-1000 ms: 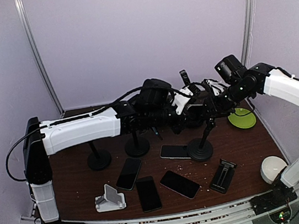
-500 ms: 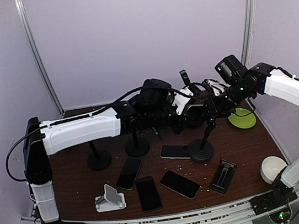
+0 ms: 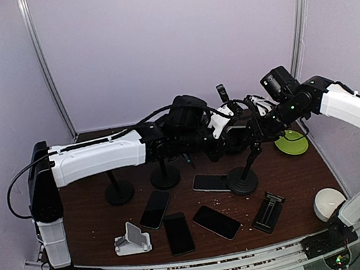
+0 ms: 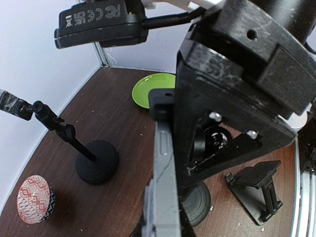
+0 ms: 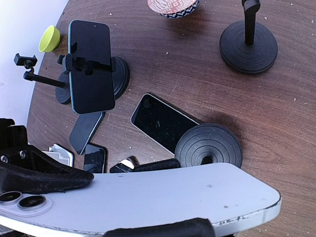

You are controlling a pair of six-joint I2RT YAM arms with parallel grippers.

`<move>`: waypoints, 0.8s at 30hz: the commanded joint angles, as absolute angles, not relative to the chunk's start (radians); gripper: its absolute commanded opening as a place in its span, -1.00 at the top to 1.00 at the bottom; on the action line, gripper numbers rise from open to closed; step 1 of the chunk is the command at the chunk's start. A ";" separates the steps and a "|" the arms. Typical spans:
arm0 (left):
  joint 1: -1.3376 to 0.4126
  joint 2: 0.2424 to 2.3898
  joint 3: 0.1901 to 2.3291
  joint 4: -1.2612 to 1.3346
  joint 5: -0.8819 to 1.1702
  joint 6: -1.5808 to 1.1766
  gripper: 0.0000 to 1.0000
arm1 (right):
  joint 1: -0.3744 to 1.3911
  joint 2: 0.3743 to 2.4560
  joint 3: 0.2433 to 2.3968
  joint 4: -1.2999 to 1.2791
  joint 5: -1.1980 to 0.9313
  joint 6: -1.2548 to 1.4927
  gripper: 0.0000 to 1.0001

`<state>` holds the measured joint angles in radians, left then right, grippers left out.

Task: Remove the phone from the phone stand
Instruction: Hold the phone stand, then remove the phone from the phone stand.

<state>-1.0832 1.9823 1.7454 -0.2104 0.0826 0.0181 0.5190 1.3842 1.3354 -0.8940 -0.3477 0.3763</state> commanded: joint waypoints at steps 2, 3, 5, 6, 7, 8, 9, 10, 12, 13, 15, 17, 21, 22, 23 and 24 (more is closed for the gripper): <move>-1.092 1.868 1.804 -0.071 0.115 0.013 1.00 | 0.447 1.374 1.307 -0.944 -0.129 0.340 0.57; -1.092 1.868 1.804 -0.071 0.114 0.014 1.00 | 0.443 1.374 1.306 -0.944 -0.129 0.337 0.57; -1.092 1.868 1.804 -0.072 0.113 0.014 1.00 | 0.436 1.375 1.303 -0.945 -0.128 0.333 0.57; -1.091 1.868 1.804 -0.072 0.112 0.014 1.00 | 0.434 1.375 1.301 -0.944 -0.126 0.332 0.57; -1.091 1.868 1.804 -0.072 0.111 0.015 1.00 | 0.431 1.374 1.299 -0.945 -0.125 0.330 0.57; -1.091 1.866 1.802 -0.073 0.111 0.015 1.00 | 0.427 1.374 1.297 -0.945 -0.124 0.329 0.57; -1.091 1.866 1.802 -0.072 0.110 0.015 1.00 | 0.425 1.374 1.295 -0.944 -0.124 0.327 0.58; -1.091 1.865 1.802 -0.072 0.110 0.015 1.00 | 0.422 1.374 1.293 -0.944 -0.124 0.327 0.57; -1.091 1.865 1.802 -0.072 0.112 0.015 1.00 | 0.419 1.374 1.289 -0.942 -0.124 0.325 0.58; -1.091 1.864 1.802 -0.073 0.112 0.014 1.00 | 0.416 1.374 1.286 -0.942 -0.124 0.324 0.57; -1.089 1.863 1.802 -0.072 0.112 0.014 1.00 | 0.413 1.374 1.283 -0.938 -0.124 0.323 0.57; -1.089 1.863 1.802 -0.072 0.112 0.013 1.00 | 0.409 1.374 1.280 -0.937 -0.126 0.322 0.57; -1.090 1.861 1.802 -0.074 0.113 0.014 1.00 | 0.403 1.376 1.276 -0.937 -0.124 0.318 0.58; -1.088 1.861 1.802 -0.074 0.113 0.014 1.00 | 0.401 1.376 1.275 -0.937 -0.125 0.318 0.58; -1.088 1.860 1.802 -0.074 0.112 0.014 1.00 | 0.399 1.376 1.274 -0.936 -0.124 0.316 0.58; -1.088 1.861 1.802 -0.074 0.113 0.013 1.00 | 0.397 1.376 1.272 -0.935 -0.124 0.316 0.58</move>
<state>-1.0836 1.9823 1.7454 -0.2096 0.0826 0.0181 0.4618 1.3781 1.3037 -0.8879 -0.3599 0.3389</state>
